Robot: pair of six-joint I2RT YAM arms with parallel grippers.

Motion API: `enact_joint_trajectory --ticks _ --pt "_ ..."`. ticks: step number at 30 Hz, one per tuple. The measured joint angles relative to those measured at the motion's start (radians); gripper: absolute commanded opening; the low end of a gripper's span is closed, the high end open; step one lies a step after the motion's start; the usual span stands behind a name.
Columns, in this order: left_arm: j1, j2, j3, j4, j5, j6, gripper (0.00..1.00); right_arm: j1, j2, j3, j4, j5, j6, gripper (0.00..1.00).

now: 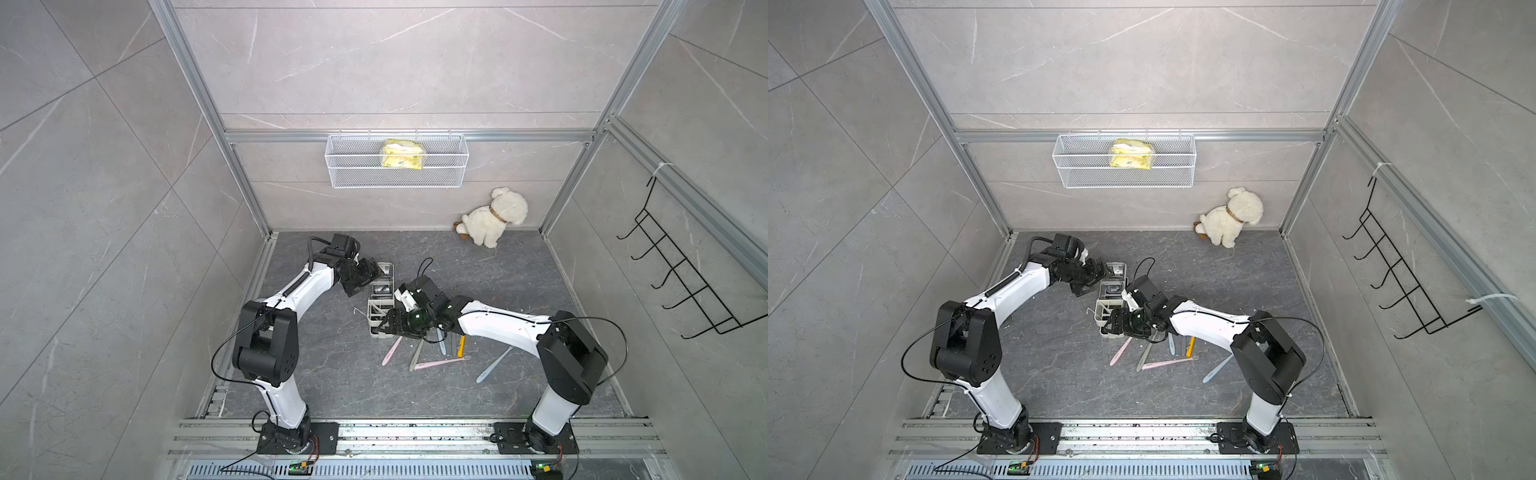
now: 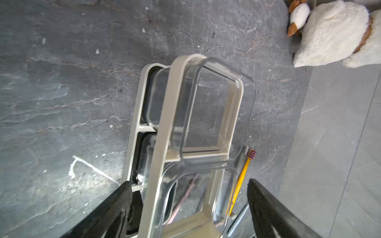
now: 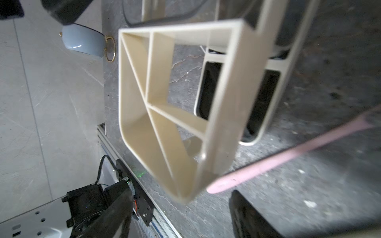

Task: Place the toothbrush into the toothbrush holder
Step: Move the toothbrush holder to the center of the board, then pick up the toothbrush from the center of the board.

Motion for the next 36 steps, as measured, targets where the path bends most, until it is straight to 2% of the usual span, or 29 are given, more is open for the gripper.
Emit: enact_joint_trajectory --ticks 4,6,9,12,15,18,21,26,31,36 --pt "-0.009 -0.128 -0.045 -0.064 -0.095 0.002 0.89 0.018 -0.212 -0.131 -0.047 0.086 0.005 0.78" --pt "-0.026 -0.228 -0.071 -0.109 -0.158 0.004 0.89 0.066 -0.299 -0.171 -0.104 0.147 0.008 0.80" --pt "-0.102 -0.373 -0.101 -0.167 -0.251 0.004 0.89 0.151 -0.317 -0.175 -0.178 0.242 0.009 0.81" --pt "-0.221 -0.494 -0.151 -0.211 -0.331 -0.008 0.86 0.171 -0.282 -0.170 -0.264 0.338 0.007 0.77" --pt "-0.349 -0.583 -0.224 -0.251 -0.406 -0.047 0.83 0.167 -0.183 -0.110 -0.362 0.425 -0.006 0.73" --pt "-0.459 -0.634 -0.291 -0.302 -0.474 -0.105 0.81 0.166 -0.052 -0.020 -0.415 0.496 -0.026 0.70" --pt "-0.531 -0.643 -0.315 -0.342 -0.524 -0.152 0.81 0.165 0.062 0.080 -0.459 0.550 -0.045 0.68" --pt "-0.592 -0.639 -0.317 -0.364 -0.579 -0.196 0.80 0.163 0.184 0.185 -0.509 0.612 -0.064 0.66" --pt "-0.607 -0.639 -0.317 -0.367 -0.607 -0.212 0.80 0.161 0.184 0.142 -0.511 0.631 -0.067 0.66" --pt "-0.607 -0.643 -0.317 -0.369 -0.627 -0.217 0.79 0.146 0.099 0.026 -0.479 0.616 -0.067 0.65"
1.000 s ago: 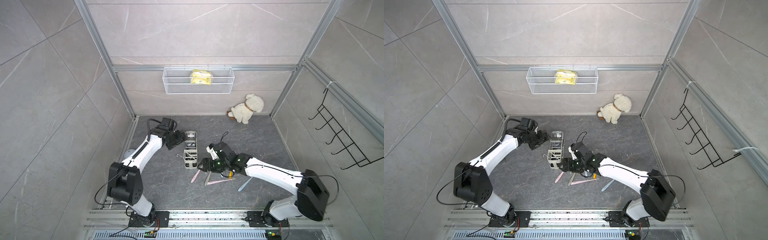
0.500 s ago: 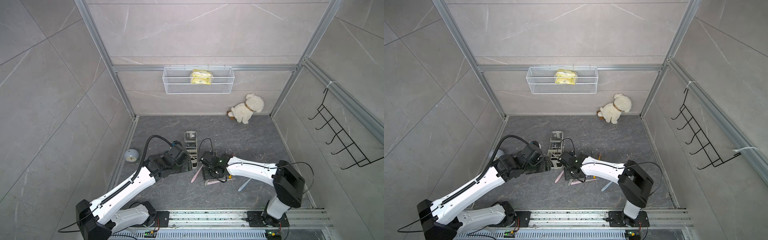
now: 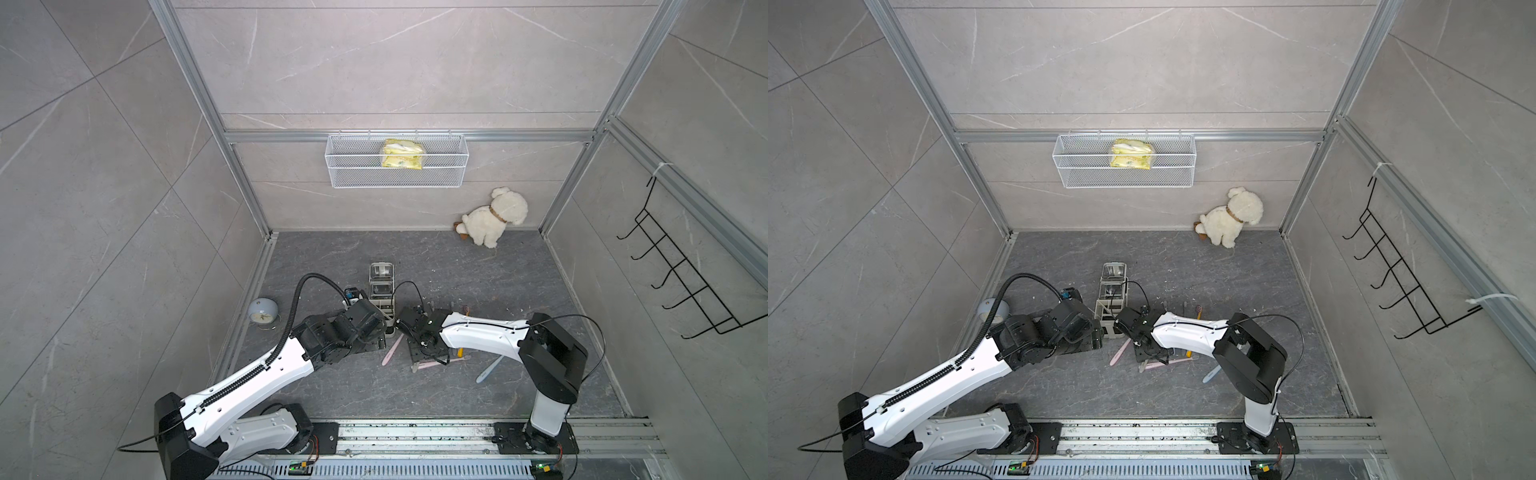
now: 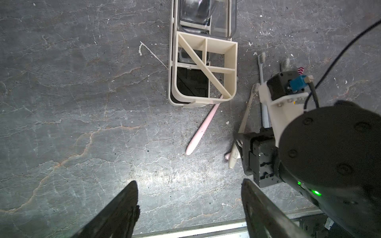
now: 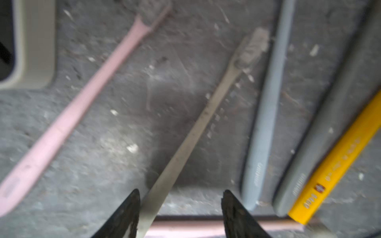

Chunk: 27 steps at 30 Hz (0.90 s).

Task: Place the toothbrush into the toothbrush holder
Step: Pick up the toothbrush from the center of the board.

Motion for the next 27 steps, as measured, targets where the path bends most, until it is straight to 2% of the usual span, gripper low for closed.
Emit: enact_joint_trajectory --ticks 5,6,10,14,20,27 --pt "0.000 -0.001 0.000 0.000 -0.019 -0.002 0.80 -0.040 -0.013 -0.026 0.080 -0.061 0.004 0.67" --pt "0.000 -0.001 0.000 0.000 -0.019 -0.002 0.80 -0.043 -0.006 -0.025 0.094 -0.071 0.004 0.64" --pt "0.000 -0.003 0.000 -0.001 -0.021 -0.002 0.80 -0.041 0.037 -0.017 0.130 -0.095 0.008 0.45" --pt "0.000 -0.026 -0.012 0.000 -0.032 -0.002 0.80 -0.041 0.016 -0.059 0.214 -0.113 0.014 0.32" --pt "0.000 -0.035 -0.034 -0.004 -0.042 -0.002 0.80 -0.041 -0.049 -0.159 0.313 -0.117 0.007 0.23" --pt "-0.004 0.008 -0.034 0.012 -0.045 0.003 0.80 -0.041 -0.095 -0.210 0.332 -0.138 -0.016 0.18"
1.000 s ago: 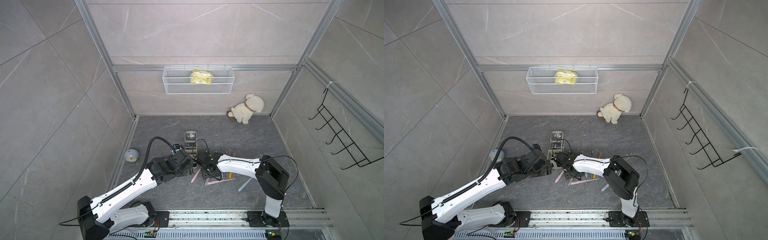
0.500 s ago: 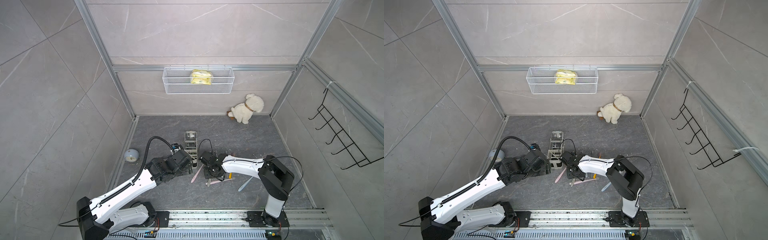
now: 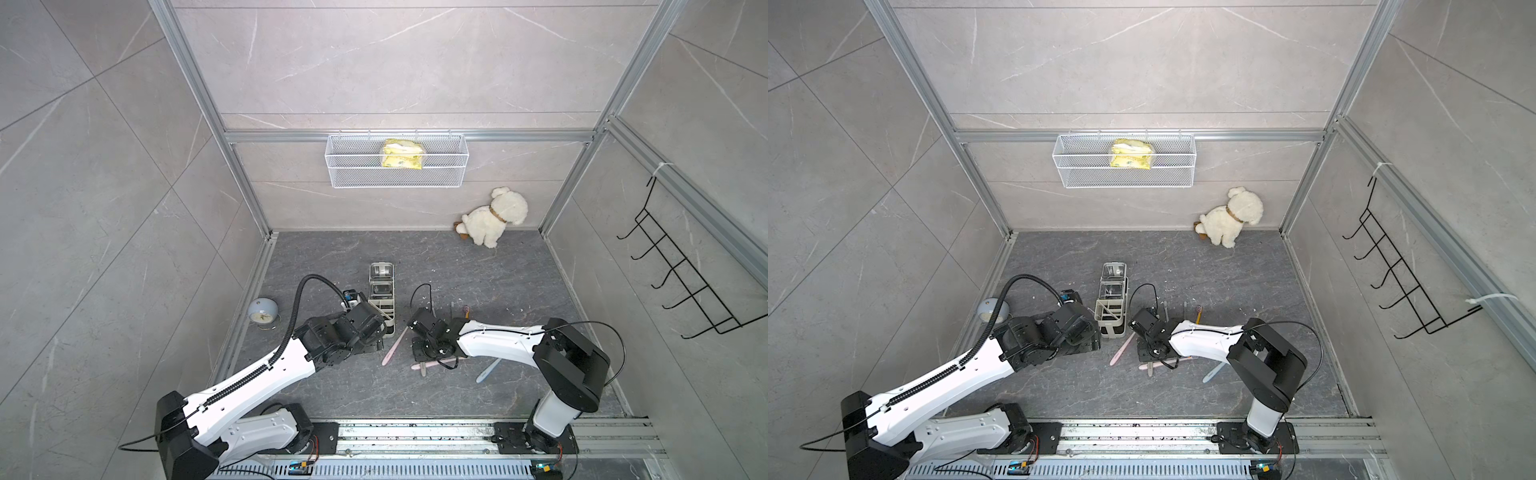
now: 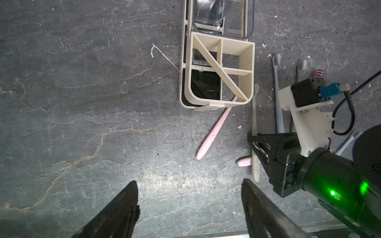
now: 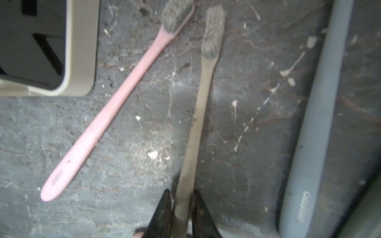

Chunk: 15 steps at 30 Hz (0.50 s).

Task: Place the toothbrush into the toothbrush holder
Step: Pick up the toothbrush from the center of the board.

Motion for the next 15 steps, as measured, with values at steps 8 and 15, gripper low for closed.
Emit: enact_joint_trajectory --ticks 8,15 --pt "-0.015 -0.001 0.000 0.045 -0.034 0.006 0.80 0.000 -0.153 -0.072 0.008 -0.047 -0.031 0.16" --pt "-0.042 0.066 0.027 0.095 -0.053 0.003 0.80 0.000 -0.273 -0.121 0.020 -0.077 -0.054 0.14"
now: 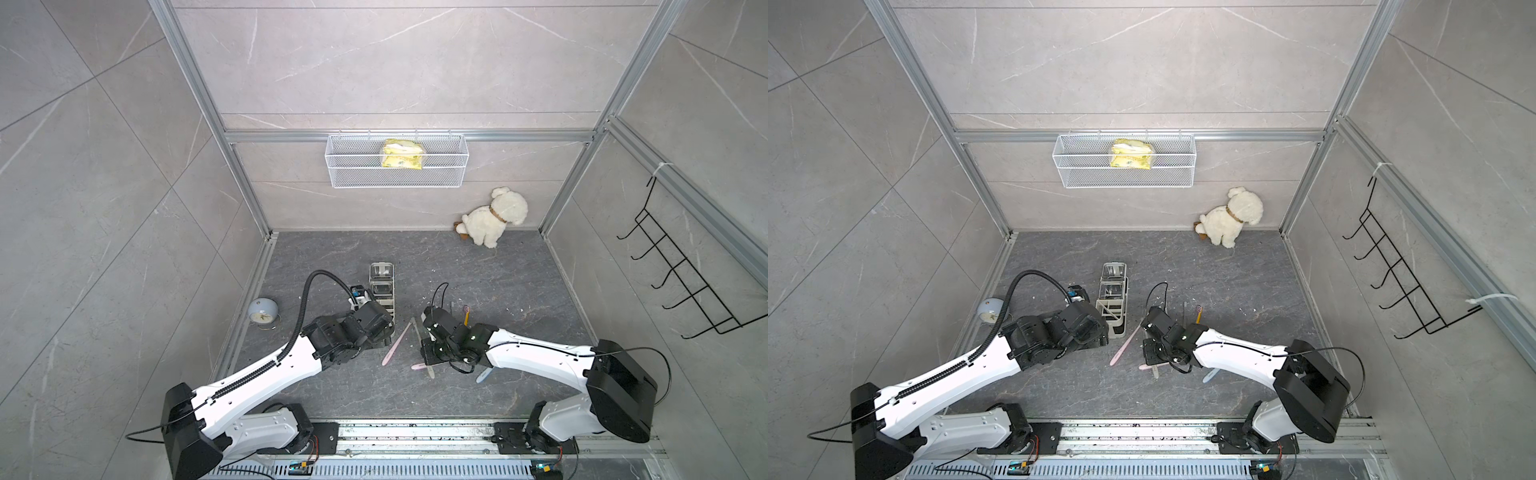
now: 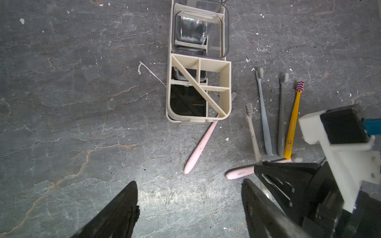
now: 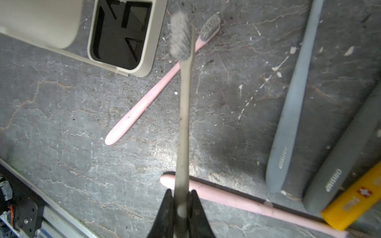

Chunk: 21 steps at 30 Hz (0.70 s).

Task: Place the toothbrush into the toothbrush holder
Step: Pick up the toothbrush from the center of the board.

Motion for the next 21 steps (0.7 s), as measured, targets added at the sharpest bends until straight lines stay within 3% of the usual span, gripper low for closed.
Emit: enact_joint_trajectory --ticks 8,16,21 --pt "-0.010 0.052 0.008 0.186 0.025 -0.056 0.80 0.000 -0.195 -0.102 0.059 -0.043 -0.024 0.14" --pt "-0.025 0.211 0.061 0.334 0.056 -0.100 0.80 0.008 -0.321 -0.138 0.154 -0.113 -0.018 0.14" --pt "-0.033 0.248 0.061 0.389 0.053 -0.129 0.70 0.013 -0.358 -0.158 0.200 -0.146 -0.015 0.14"
